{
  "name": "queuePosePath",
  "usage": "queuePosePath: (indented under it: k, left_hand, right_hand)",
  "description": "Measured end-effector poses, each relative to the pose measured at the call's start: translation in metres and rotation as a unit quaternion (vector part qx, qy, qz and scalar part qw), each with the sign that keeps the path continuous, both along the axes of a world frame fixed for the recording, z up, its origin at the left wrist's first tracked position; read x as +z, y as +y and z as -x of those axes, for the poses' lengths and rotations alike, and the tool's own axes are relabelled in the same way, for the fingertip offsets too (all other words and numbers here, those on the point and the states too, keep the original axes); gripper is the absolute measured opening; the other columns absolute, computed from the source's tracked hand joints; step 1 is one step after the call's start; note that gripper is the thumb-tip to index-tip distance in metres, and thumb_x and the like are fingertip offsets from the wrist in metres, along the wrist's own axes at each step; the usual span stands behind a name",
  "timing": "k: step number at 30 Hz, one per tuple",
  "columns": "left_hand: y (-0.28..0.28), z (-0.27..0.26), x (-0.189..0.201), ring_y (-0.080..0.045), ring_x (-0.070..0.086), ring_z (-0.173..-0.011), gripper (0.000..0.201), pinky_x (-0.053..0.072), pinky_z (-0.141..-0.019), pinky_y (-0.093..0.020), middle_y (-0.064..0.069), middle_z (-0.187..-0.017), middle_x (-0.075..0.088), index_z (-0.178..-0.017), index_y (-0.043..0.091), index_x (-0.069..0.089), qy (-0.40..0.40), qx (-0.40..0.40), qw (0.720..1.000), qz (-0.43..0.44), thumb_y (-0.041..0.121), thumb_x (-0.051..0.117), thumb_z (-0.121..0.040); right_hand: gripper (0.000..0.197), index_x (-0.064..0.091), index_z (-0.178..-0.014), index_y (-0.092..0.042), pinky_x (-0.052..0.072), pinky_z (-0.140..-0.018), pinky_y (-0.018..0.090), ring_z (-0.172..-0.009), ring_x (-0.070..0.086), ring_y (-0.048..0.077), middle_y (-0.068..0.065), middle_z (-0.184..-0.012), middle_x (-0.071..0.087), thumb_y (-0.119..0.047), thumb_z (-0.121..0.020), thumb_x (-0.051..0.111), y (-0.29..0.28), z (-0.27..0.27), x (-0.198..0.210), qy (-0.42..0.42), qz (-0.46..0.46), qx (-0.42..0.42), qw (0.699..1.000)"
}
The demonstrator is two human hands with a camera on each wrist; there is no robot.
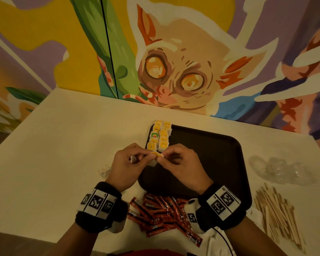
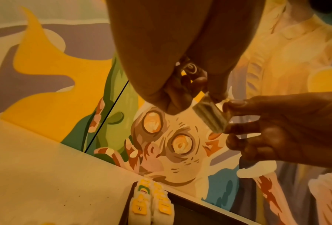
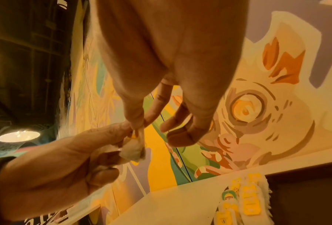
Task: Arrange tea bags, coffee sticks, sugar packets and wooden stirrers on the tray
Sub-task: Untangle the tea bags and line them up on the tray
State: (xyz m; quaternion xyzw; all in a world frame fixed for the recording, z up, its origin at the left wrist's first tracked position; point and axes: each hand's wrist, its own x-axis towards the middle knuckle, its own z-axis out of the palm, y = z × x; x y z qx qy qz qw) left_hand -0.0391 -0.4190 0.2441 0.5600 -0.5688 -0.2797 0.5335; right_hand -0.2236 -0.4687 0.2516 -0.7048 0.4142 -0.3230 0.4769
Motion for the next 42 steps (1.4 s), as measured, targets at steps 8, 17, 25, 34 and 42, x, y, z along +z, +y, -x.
queuePosePath:
  k: [8,17,25,34,42]
  left_hand:
    - [-0.002,-0.001,0.000,-0.005,0.050,-0.064,0.016,0.041,-0.064,-0.012,0.013,-0.067,0.056,-0.090,0.015,0.078,0.031,-0.021,0.999,-0.021,0.024,0.072,-0.078]
    - [0.000,0.008,-0.005,-0.004,0.046,-0.060,0.020,0.039,-0.061,-0.011,0.010,-0.061,0.053,-0.090,0.015,0.079,0.080,0.010,0.996,-0.037,0.025,0.075,-0.074]
    - [-0.004,0.009,-0.028,-0.005,0.047,-0.059,0.008,0.039,-0.058,-0.012,-0.004,-0.062,0.055,-0.085,0.022,0.075,0.032,0.077,0.991,-0.102,0.016,0.071,-0.084]
    - [-0.004,0.000,-0.033,-0.003,0.050,-0.059,0.015,0.040,-0.057,-0.012,-0.012,-0.066,0.059,-0.080,0.026,0.072,0.057,0.108,0.982,-0.143,0.013,0.068,-0.087]
    - [-0.006,-0.006,-0.033,-0.002,0.047,-0.054,0.014,0.040,-0.055,-0.010,0.000,-0.060,0.051,-0.080,0.022,0.072,0.076,0.115,0.977,-0.163,0.011,0.068,-0.088]
  right_hand:
    - [0.013,0.074,-0.100,-0.020,0.059,-0.082,0.039,-0.088,0.068,0.013,-0.005,-0.092,0.072,-0.019,-0.088,0.071,-0.003,-0.002,0.003,0.007,-0.008,0.036,0.999]
    - [0.014,0.074,-0.102,-0.017,0.056,-0.084,0.042,-0.093,0.066,0.013,-0.006,-0.101,0.069,-0.022,-0.089,0.071,0.000,-0.016,-0.033,0.017,-0.021,0.010,1.000]
    - [0.011,0.076,-0.097,-0.026,0.060,-0.079,0.039,-0.087,0.069,0.007,-0.012,-0.095,0.072,-0.023,-0.086,0.074,-0.024,-0.022,-0.059,0.084,-0.086,-0.050,0.991]
    - [0.016,0.070,-0.093,-0.013,0.054,-0.060,0.018,-0.061,0.064,0.007,0.002,-0.078,0.070,-0.023,-0.082,0.078,-0.078,-0.024,-0.092,0.199,-0.189,-0.153,0.950]
    - [0.012,0.066,-0.079,-0.015,0.046,-0.048,0.014,-0.062,0.065,0.010,0.012,-0.095,0.071,-0.014,-0.083,0.077,-0.100,-0.036,-0.124,0.252,-0.233,-0.157,0.926]
